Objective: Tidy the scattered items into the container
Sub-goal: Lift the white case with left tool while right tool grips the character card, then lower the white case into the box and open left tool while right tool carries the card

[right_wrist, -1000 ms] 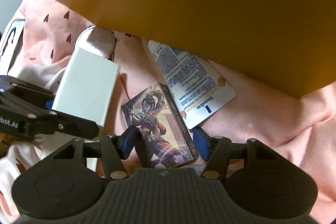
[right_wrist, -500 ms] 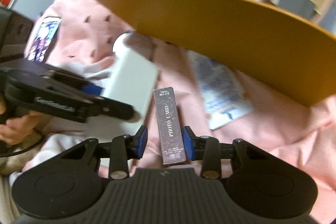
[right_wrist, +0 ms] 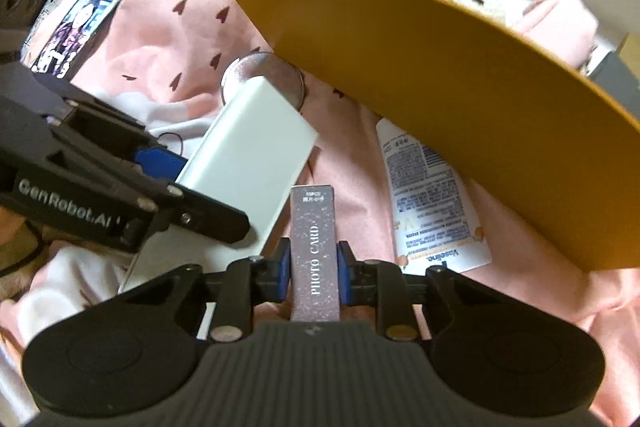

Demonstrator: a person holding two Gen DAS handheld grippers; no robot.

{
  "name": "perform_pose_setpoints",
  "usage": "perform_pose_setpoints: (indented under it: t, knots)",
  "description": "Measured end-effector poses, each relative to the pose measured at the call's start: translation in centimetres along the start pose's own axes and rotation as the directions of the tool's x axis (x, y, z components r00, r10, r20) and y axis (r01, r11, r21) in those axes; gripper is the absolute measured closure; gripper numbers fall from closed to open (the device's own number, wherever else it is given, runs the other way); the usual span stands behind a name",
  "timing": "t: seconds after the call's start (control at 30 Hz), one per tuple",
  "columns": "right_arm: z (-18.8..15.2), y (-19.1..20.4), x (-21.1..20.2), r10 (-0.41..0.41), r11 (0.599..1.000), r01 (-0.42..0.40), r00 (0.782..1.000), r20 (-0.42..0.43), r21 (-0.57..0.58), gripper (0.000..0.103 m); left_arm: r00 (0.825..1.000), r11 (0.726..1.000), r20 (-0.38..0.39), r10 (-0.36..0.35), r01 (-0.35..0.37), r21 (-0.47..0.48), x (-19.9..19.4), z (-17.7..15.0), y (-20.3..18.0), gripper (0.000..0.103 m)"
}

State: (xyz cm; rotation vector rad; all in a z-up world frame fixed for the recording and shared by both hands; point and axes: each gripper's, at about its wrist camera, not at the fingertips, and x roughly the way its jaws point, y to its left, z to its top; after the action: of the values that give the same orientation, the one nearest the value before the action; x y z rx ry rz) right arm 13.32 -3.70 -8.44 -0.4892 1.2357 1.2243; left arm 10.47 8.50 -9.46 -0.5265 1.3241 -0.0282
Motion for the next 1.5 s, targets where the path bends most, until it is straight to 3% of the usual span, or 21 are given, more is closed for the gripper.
perform_pose_setpoints:
  t: [0.27,0.47,0.67,0.83,0.97,1.07,1.27,1.4,1.5]
  knots:
    - [-1.0,0.3,-3.8,-0.047,0.999,0.044,0.991,0.124,0.033,0.078,0.993,0.980,0.117,0.000,-0.023,0.199,-3.0,-0.9,-3.3,0.065]
    - [-1.6,0.9,-7.3,-0.095,0.995,0.088,0.972,0.214,0.041,0.078,0.975,0.939,0.224,-0.001,-0.076,0.335,-5.5,-1.6,-5.9,0.069]
    - [-2.0,1.1,-10.7,-0.123,0.992,0.107,0.945,0.305,0.067,0.078,0.951,0.903,0.308,-0.007,-0.127,0.412,-8.1,-1.3,-7.5,0.069]
    - [-1.6,1.3,-13.4,-0.163,0.987,0.148,0.917,0.363,0.069,0.078,0.934,0.859,0.357,0.020,-0.198,0.471,-10.1,-0.1,-8.7,0.069]
    - [-1.0,1.2,-15.9,-0.178,0.984,0.161,0.892,0.415,0.076,0.078,0.914,0.807,0.402,0.051,-0.275,0.523,-11.3,1.2,-9.9,0.069]
    - [-0.3,0.8,-17.4,-0.214,0.977,0.196,0.869,0.446,0.086,0.078,0.890,0.736,0.449,0.083,-0.359,0.574,-11.8,2.1,-11.2,0.069]
    - [1.3,-1.8,-19.4,-0.301,0.954,0.261,0.827,0.476,0.149,0.078,0.826,0.552,0.551,0.117,-0.516,0.655,-10.8,4.3,-13.1,0.069]
    - [2.7,-3.6,-19.8,-0.331,0.944,0.280,0.813,0.478,0.176,0.078,0.792,0.409,0.596,0.131,-0.591,0.695,-8.2,5.9,-14.2,0.069]
    - [3.4,-4.5,-19.7,-0.335,0.942,0.282,0.812,0.478,0.181,0.078,0.769,0.271,0.626,0.131,-0.635,0.723,-5.3,6.7,-14.7,0.069]
